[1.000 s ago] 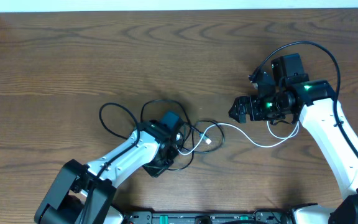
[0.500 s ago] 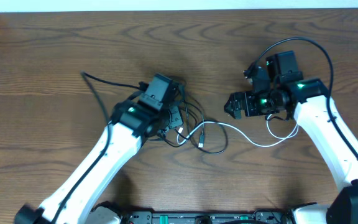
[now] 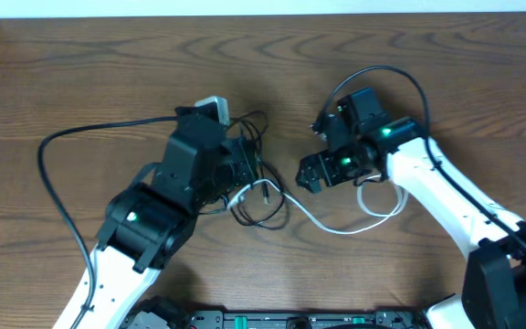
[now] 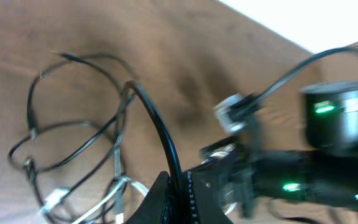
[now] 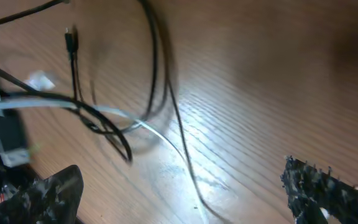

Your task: Untangle cables

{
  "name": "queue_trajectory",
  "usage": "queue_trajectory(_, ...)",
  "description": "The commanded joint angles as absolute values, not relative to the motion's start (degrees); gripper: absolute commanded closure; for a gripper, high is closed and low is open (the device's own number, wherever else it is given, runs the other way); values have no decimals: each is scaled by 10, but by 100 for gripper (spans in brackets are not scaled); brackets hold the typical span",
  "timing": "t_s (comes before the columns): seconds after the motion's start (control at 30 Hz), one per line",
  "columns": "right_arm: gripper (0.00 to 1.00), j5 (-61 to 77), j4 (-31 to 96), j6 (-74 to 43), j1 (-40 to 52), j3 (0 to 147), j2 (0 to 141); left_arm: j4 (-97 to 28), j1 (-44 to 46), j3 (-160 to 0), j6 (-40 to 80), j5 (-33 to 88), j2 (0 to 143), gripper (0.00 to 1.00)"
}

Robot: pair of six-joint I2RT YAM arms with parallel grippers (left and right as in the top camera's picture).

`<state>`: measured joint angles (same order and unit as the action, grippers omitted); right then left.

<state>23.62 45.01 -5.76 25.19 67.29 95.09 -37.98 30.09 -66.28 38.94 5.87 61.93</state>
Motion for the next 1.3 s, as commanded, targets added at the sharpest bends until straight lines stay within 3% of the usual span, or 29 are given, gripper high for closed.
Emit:
queue_trajectory(0.0, 1, 242, 446, -50, 275, 670, 968, -355, 299, -675, 385, 60, 611, 93)
queue_trajectory(0.33, 1, 248, 399, -51, 335, 670, 986, -313, 299, -675, 494, 60, 614, 92)
queue_trajectory(0.53, 1, 213, 369, -51, 357, 669, 986, -281, 299, -675, 501, 94, 612, 92)
queue_trajectory(0.63, 7, 162, 359, -64, 366, 669, 986, -268, 299, -675, 501, 94, 612, 92)
queue_trajectory(1.0, 44, 123, 332, -93, 369, 669, 986, -245, 291, -675, 503, 94, 600, 93)
queue_trajectory(1.27, 97, 58, 332, -109, 368, 645, 986, -258, 246, -675, 498, 94, 577, 92)
